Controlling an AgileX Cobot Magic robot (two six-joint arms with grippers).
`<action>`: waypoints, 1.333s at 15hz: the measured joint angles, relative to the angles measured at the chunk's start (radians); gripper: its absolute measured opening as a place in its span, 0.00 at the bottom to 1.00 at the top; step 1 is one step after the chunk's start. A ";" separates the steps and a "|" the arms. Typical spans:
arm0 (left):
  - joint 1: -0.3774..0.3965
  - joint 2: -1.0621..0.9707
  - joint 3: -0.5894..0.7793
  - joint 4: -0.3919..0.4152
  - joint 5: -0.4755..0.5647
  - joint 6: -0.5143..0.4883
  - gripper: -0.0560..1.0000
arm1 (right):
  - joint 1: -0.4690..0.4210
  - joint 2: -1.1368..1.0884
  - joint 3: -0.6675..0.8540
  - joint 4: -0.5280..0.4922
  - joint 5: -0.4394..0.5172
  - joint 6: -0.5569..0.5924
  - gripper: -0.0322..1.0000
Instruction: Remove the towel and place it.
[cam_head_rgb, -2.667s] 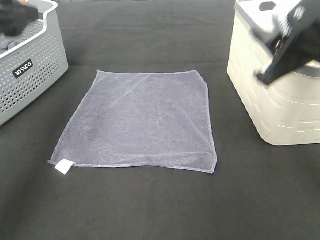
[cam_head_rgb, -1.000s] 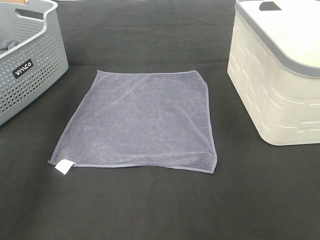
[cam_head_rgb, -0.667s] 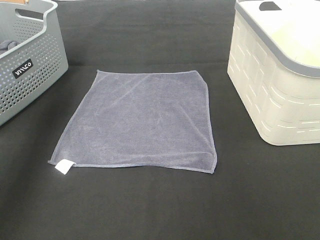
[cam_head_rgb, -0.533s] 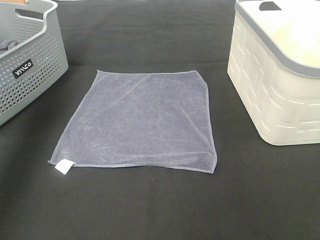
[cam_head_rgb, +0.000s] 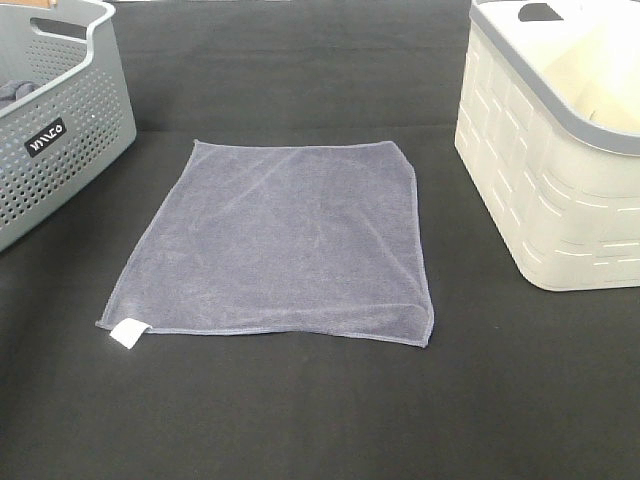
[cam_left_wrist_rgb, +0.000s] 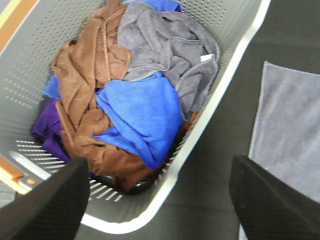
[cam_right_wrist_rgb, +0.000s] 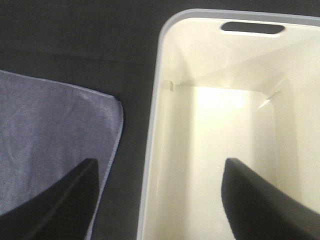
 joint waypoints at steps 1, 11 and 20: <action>0.000 -0.002 0.000 0.014 0.000 0.000 0.74 | -0.011 -0.014 0.018 -0.004 0.000 0.001 0.70; 0.000 -0.413 0.443 0.014 0.002 -0.018 0.74 | -0.012 -0.422 0.525 -0.009 0.002 -0.016 0.70; 0.000 -0.903 0.862 0.015 0.004 -0.022 0.74 | -0.012 -0.850 1.005 -0.007 0.004 -0.016 0.70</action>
